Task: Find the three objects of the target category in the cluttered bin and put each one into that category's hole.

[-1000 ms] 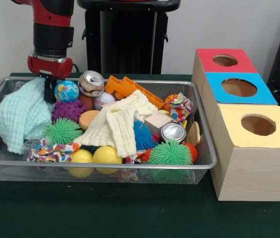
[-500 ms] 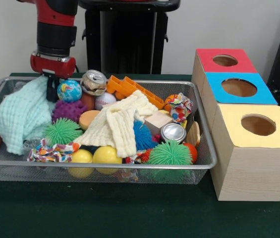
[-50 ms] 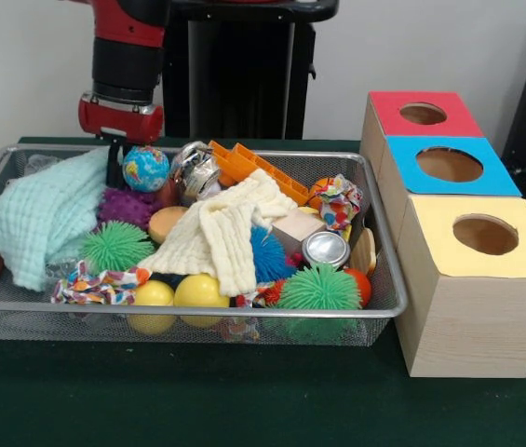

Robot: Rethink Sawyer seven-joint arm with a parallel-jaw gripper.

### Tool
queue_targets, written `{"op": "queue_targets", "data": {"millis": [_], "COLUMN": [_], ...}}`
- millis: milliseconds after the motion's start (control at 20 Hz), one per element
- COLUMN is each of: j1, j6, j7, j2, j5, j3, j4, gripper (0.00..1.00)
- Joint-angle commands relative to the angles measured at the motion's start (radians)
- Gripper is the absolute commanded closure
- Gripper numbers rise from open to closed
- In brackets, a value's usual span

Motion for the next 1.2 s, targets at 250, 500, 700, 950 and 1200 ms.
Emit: {"op": "queue_targets", "data": {"millis": [250, 500, 700, 950, 1200], "j1": [-0.034, -0.062, -0.090, -0.120, -0.140], "j6": [0.098, 0.166, 0.186, 0.248, 0.324], "j7": [0.210, 0.184, 0.174, 0.158, 0.136], "j2": [-0.053, -0.083, -0.092, -0.130, -0.180], "j5": [-0.016, -0.015, -0.028, -0.022, -0.007], "j3": [0.097, 0.121, 0.138, 0.166, 0.189], "j4": [0.032, 0.036, 0.042, 0.048, 0.042], "gripper": [1.00, 1.00, 1.00, 1.00, 1.00]}}
